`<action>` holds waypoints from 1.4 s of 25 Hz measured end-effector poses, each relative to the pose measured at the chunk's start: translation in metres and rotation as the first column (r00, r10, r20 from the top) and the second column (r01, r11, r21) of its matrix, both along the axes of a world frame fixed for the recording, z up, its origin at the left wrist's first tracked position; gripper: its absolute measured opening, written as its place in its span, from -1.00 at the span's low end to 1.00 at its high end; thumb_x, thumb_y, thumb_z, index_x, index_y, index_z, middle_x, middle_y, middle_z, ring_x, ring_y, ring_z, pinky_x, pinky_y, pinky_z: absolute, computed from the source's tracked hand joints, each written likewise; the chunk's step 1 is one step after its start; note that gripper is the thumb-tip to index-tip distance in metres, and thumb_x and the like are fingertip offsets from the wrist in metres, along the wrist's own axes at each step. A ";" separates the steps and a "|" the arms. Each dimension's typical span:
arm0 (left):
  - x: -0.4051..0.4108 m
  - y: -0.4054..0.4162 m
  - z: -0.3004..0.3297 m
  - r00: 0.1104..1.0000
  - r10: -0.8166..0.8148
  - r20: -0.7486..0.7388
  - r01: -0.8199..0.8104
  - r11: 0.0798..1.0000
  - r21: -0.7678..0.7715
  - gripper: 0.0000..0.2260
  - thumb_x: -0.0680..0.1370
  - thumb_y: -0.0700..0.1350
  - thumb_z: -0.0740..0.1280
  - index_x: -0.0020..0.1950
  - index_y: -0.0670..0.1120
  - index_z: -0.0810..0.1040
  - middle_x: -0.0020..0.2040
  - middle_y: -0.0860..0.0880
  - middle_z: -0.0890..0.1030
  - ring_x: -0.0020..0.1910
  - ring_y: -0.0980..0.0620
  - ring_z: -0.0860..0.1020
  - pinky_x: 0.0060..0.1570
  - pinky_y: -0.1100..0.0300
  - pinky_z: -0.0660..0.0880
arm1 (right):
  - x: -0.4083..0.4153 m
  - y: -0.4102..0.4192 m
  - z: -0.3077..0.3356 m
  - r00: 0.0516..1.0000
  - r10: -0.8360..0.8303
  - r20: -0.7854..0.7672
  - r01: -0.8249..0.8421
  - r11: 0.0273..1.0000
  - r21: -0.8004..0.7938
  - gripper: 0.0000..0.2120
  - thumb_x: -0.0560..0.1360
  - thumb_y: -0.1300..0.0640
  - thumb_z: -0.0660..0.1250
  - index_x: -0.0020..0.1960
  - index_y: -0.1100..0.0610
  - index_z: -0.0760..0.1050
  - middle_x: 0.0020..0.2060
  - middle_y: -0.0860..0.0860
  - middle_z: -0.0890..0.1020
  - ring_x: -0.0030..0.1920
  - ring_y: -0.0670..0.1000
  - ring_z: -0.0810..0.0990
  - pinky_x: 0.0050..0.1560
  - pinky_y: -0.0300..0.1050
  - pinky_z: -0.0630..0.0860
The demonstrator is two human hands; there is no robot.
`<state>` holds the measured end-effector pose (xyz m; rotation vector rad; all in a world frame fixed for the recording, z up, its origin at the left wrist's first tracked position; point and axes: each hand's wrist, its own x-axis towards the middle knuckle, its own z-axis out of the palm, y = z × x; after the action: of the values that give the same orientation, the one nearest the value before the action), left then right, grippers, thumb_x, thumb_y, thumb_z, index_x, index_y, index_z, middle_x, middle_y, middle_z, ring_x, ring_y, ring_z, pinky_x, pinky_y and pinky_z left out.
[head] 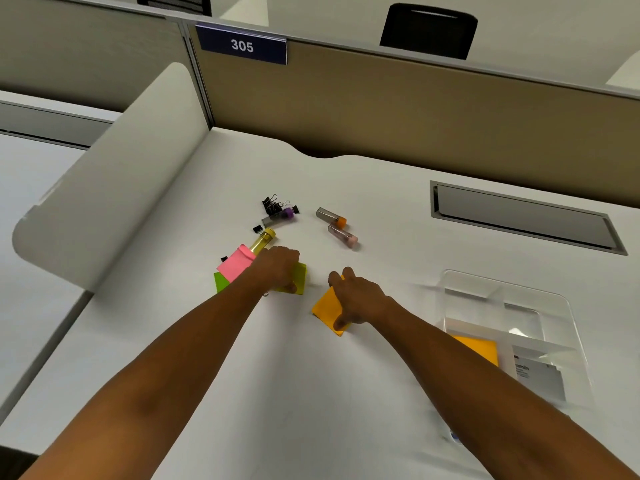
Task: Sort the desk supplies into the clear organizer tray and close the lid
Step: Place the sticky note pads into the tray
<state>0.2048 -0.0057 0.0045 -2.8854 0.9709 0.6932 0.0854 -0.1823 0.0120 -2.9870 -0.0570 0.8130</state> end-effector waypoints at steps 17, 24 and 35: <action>-0.047 0.019 0.017 0.877 0.392 -0.277 -0.480 0.725 -0.495 -0.80 0.54 -0.07 0.34 0.12 -0.06 0.41 -0.06 -0.06 0.53 -0.17 0.00 0.49 -0.34 0.18 0.38 | -0.032 -0.013 0.009 0.985 -0.087 0.147 0.082 0.996 0.044 -0.69 0.55 0.16 0.23 0.29 0.04 0.41 0.19 0.07 0.53 0.18 0.14 0.46 0.00 -0.02 0.37; -0.082 -0.010 0.033 0.816 0.394 -0.424 -0.578 0.591 -0.562 -0.78 0.55 -0.02 0.35 0.14 -0.03 0.40 -0.02 -0.05 0.56 -0.10 -0.02 0.55 -0.27 0.15 0.48 | -0.073 -0.063 0.044 0.861 -0.490 0.135 0.377 0.793 0.478 -0.73 0.58 0.10 0.26 0.27 0.06 0.50 0.23 0.08 0.56 0.18 0.13 0.52 0.05 -0.07 0.43; -0.183 -0.131 0.042 0.748 0.206 -0.631 -0.645 0.454 -0.615 -0.72 0.49 -0.12 0.45 0.12 -0.15 0.49 0.08 -0.16 0.58 0.01 -0.17 0.60 -0.14 -0.07 0.63 | -0.180 -0.174 0.072 0.507 -0.839 0.198 0.564 0.497 0.660 -0.75 0.61 0.11 0.27 0.27 0.13 0.48 0.16 0.07 0.57 0.12 0.11 0.54 0.03 -0.06 0.43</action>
<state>0.0218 -0.1371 0.0468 -4.0246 0.5976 1.3645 -0.0941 -0.3564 0.0839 -2.2080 0.8116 -0.1175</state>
